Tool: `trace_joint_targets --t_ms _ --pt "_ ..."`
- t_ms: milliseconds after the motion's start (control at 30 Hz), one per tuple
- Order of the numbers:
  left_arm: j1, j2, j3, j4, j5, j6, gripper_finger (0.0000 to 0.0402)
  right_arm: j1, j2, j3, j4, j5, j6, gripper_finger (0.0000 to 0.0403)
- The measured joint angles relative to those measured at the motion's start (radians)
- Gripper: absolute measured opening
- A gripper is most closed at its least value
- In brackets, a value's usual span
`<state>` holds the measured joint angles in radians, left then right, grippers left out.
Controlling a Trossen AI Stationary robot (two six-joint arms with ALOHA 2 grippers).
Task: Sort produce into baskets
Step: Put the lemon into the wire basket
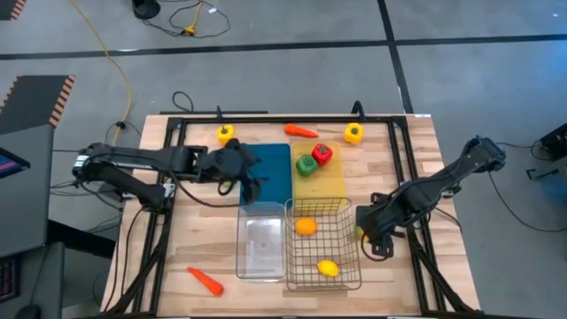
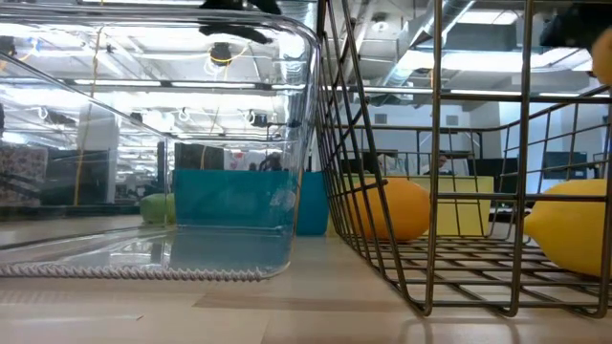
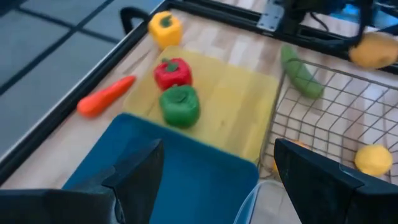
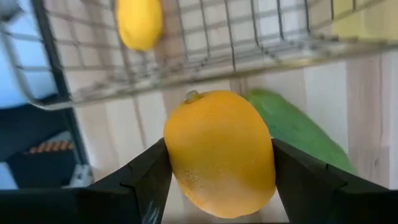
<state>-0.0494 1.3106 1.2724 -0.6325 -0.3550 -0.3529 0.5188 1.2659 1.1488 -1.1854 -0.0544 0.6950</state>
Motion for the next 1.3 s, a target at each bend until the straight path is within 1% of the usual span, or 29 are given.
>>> trace_joint_targets --t_ms 67,200,300,400,533,633,767,900,1033,1300 --pt "0.012 -0.019 0.0 -0.045 0.0 -0.034 0.0291 -0.007 0.0 0.034 0.003 0.013 -0.016 0.0274" --pt "0.037 -0.045 0.0 -0.126 0.0 -0.062 0.0291 -0.011 -0.001 0.09 0.034 0.116 -0.075 0.0274" --pt "0.057 -0.053 0.0 -0.187 0.0 -0.08 0.0291 -0.011 -0.002 0.099 0.123 0.191 -0.147 0.0274" --pt "0.079 -0.052 0.0 -0.247 0.001 -0.097 0.0291 -0.011 -0.001 0.099 0.246 0.236 -0.246 0.0275" --pt "0.112 -0.05 0.0 -0.299 0.0 -0.101 0.0291 -0.012 -0.001 0.099 0.397 0.24 -0.388 0.0275" --pt "0.138 -0.05 0.0 -0.313 0.0 -0.101 0.0291 -0.012 -0.002 0.07 0.504 0.24 -0.47 0.0275" --pt "0.177 -0.05 0.0 -0.319 0.0 -0.105 0.0291 -0.019 0.004 0.02 0.581 0.24 -0.512 0.0275" --pt "0.215 -0.05 0.0 -0.319 0.0 -0.107 0.0291 -0.025 0.006 -0.026 0.593 0.237 -0.512 0.0276" --pt "0.238 -0.05 0.0 -0.319 -0.001 -0.092 0.0291 -0.034 0.006 -0.042 0.594 0.235 -0.509 0.0276" --pt "0.242 -0.05 0.0 -0.319 0.0 -0.078 0.0291 -0.044 0.006 -0.042 0.594 0.232 -0.482 0.0276"
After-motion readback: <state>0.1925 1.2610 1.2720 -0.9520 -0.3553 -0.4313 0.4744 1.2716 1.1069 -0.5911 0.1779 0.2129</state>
